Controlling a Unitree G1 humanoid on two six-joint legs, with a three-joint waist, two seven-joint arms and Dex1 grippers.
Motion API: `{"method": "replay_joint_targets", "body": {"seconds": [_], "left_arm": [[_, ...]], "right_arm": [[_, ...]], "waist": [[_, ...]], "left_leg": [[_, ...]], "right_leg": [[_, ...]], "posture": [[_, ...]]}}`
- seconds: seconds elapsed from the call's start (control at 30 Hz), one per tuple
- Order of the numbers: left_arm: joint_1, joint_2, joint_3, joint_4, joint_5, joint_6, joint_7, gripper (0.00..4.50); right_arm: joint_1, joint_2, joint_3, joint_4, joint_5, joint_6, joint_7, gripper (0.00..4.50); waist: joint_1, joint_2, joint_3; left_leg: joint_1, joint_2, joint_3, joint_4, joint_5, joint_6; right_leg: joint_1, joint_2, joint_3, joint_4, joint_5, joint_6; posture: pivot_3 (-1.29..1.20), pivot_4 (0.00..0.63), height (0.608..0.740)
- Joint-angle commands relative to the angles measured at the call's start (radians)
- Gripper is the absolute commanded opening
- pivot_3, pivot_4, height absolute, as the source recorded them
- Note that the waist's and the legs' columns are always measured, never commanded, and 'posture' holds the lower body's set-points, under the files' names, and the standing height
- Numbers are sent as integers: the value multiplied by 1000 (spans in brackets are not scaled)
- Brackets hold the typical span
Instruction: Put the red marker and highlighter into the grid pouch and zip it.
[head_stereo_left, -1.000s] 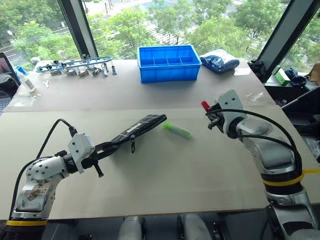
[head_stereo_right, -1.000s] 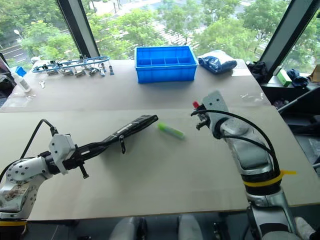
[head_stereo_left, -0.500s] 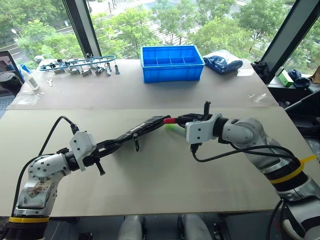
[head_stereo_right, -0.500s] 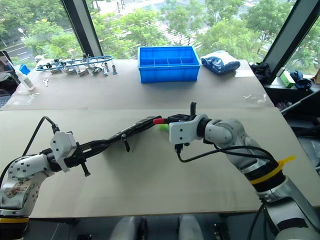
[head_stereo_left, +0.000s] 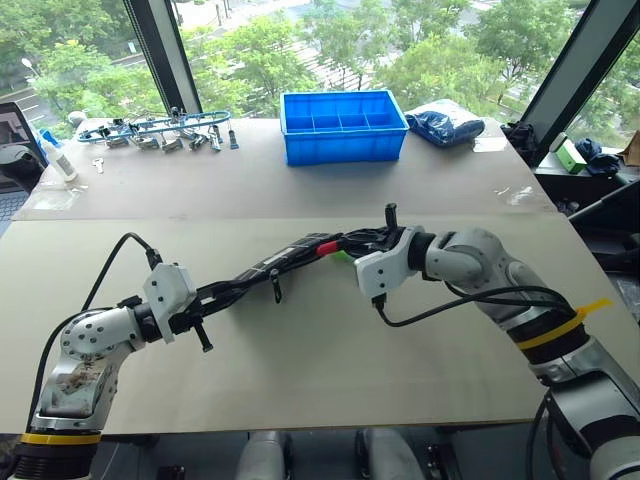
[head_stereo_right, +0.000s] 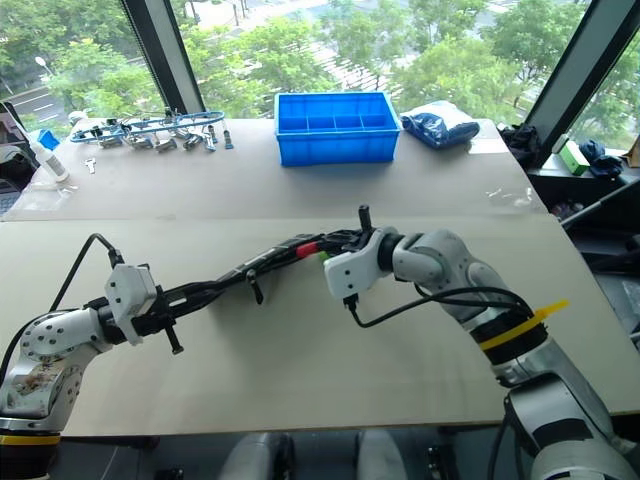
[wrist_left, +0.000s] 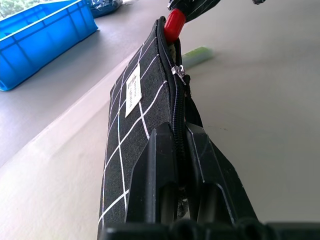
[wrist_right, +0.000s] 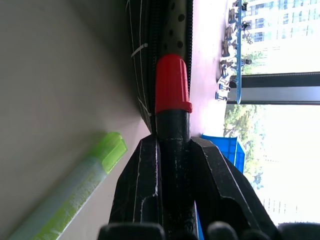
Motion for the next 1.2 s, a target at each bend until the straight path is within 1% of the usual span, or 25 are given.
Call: {"method": "replay_joint_targets", "body": {"seconds": [0.03, 0.3, 0.4, 0.47, 0.57, 0.67, 0.87, 0.97, 1.13, 1.2], "left_arm": [[-28, -1, -5, -25, -7, 0, -1, 0], [-39, -1, -13, -22, -8, 2, -2, 0], [-46, 0, -14, -20, -9, 4, -2, 0], [-48, -1, -15, -19, -8, 4, -3, 0], [-53, -3, -15, -21, -7, 8, -1, 0], [-56, -4, -16, -22, -8, 10, -1, 0], [-59, -8, -16, -21, -7, 12, 1, 0], [-61, -11, -19, -23, -6, 12, 3, 0], [-61, -12, -20, -28, -4, 14, 6, 0], [-55, -12, -18, -31, -4, 15, 6, 0]], "right_arm": [[-37, 33, 7, 19, -45, -12, -13, 468], [-50, 104, 44, 63, -93, -52, -20, 468], [-61, 145, 83, 136, -124, -118, -61, 468], [-75, 173, 87, 184, -129, -128, -85, 468], [-118, 218, 91, 284, -147, -171, -168, 468], [-146, 250, 90, 351, -129, -248, -223, 468], [-167, 324, 71, 447, -13, -338, -210, 468], [-156, 368, 77, 456, 87, -418, -163, 468], [-176, 378, 79, 518, 73, -422, -153, 468], [-185, 374, 54, 533, 106, -396, -129, 1482]], "waist": [[0, 0, 0], [-1, 0, 0], [-1, 0, 0], [-2, 0, 0], [-3, 0, 0], [-4, 0, 0], [-4, 0, 0], [-4, 0, 0], [-5, 0, 0], [-5, 0, 0]], "left_leg": [[0, 0, 0, 0, 0, 0], [0, 0, 0, 0, 0, -1], [0, 0, 0, 0, 0, -1], [0, 0, 0, 0, 1, -1], [0, 0, 1, 0, 1, -2], [0, 0, 1, 0, 1, -2], [0, 0, 1, 0, 2, -3], [0, 0, 1, 0, 2, -3], [1, 1, 0, 0, 2, -3], [1, 1, 0, 0, 2, -3]], "right_leg": [[0, 0, 0, 0, 0, 0], [0, 0, 0, 0, 0, 0], [0, 0, 0, 1, 0, 0], [0, 0, 0, 1, 0, 0], [0, 0, 0, 1, 0, 0], [0, 0, 0, 1, 0, 0], [0, 0, 0, 1, 0, 0], [0, 0, 0, 1, 0, 0], [0, 0, 0, 2, 0, -1], [0, 0, 0, 2, 0, -1]], "posture": [[0, 150, 740], [0, 150, 740], [0, 150, 740], [0, 150, 740], [0, 150, 740], [0, 150, 740], [0, 150, 740], [0, 150, 740], [0, 150, 740], [0, 150, 740]]}}
